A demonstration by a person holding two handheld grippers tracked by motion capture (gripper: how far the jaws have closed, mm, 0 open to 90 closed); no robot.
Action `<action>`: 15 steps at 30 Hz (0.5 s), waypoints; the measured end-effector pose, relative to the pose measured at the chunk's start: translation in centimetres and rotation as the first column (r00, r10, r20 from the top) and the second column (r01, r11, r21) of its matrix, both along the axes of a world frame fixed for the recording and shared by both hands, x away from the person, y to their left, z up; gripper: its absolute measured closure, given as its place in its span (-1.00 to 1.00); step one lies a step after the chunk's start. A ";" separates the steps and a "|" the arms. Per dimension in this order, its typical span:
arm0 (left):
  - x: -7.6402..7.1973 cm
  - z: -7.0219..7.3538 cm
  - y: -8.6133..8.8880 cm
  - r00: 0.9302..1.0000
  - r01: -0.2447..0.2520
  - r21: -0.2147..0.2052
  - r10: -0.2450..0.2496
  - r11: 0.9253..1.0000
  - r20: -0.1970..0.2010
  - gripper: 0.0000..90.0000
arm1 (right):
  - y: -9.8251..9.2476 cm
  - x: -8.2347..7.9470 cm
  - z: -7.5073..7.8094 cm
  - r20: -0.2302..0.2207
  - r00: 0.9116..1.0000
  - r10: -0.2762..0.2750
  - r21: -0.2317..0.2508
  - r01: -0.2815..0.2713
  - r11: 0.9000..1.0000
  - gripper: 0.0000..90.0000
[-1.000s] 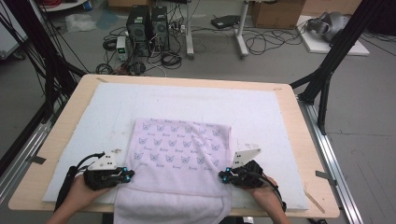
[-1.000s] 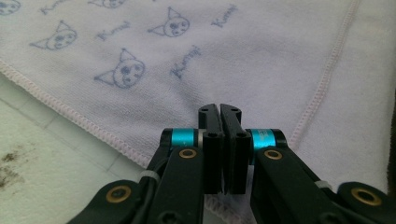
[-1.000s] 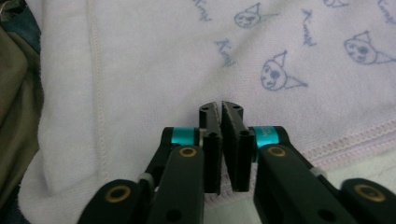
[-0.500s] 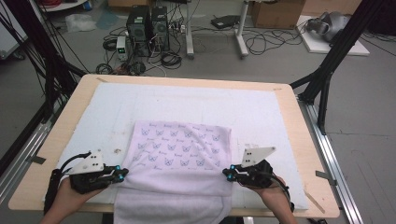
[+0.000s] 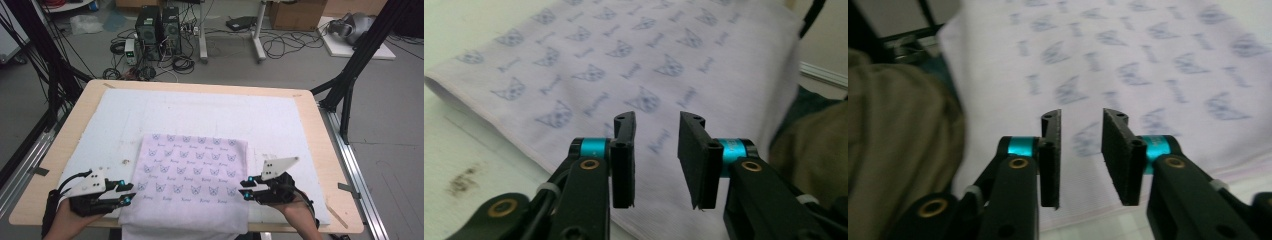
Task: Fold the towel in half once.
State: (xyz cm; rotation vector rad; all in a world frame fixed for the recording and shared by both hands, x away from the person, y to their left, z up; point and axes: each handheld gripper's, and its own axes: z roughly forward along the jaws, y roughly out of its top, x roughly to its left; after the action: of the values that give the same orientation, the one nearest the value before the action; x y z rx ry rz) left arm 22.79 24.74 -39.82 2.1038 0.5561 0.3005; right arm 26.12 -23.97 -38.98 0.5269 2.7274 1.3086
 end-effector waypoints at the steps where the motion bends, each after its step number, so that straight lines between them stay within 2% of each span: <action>1: 0.7 -0.1 -0.1 1.000 -0.010 0.000 0.010 1.000 0.005 0.43 | 0.0 0.7 -0.1 0.002 1.000 -0.011 -0.008 0.011 1.000 0.46; 5: 3.4 -0.6 -0.6 0.999 -0.043 0.002 0.043 0.999 0.001 0.38 | -0.1 3.5 -0.7 0.007 0.997 -0.070 -0.004 0.070 0.998 0.39; 7: 4.6 -0.7 -0.8 0.998 -0.055 0.008 0.055 0.998 0.003 0.35 | 0.0 4.8 -1.0 0.000 0.996 -0.090 -0.013 0.090 0.996 0.36; 10: 6.6 -0.7 -1.2 0.997 -0.077 0.004 0.077 0.997 0.001 0.31 | 0.1 6.3 -1.3 0.016 0.992 -0.122 -0.032 0.122 0.992 0.28; 15: 10.2 -0.7 -1.8 0.994 -0.106 -0.006 0.106 0.994 -0.021 0.28 | 0.2 8.8 -0.9 0.018 0.985 -0.170 -0.019 0.170 0.985 0.18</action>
State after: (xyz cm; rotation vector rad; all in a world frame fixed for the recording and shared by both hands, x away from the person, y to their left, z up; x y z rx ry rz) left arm 33.00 22.94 -40.49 2.0766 0.6814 0.3373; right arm 34.96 -23.75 -39.89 0.7263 2.6123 1.2370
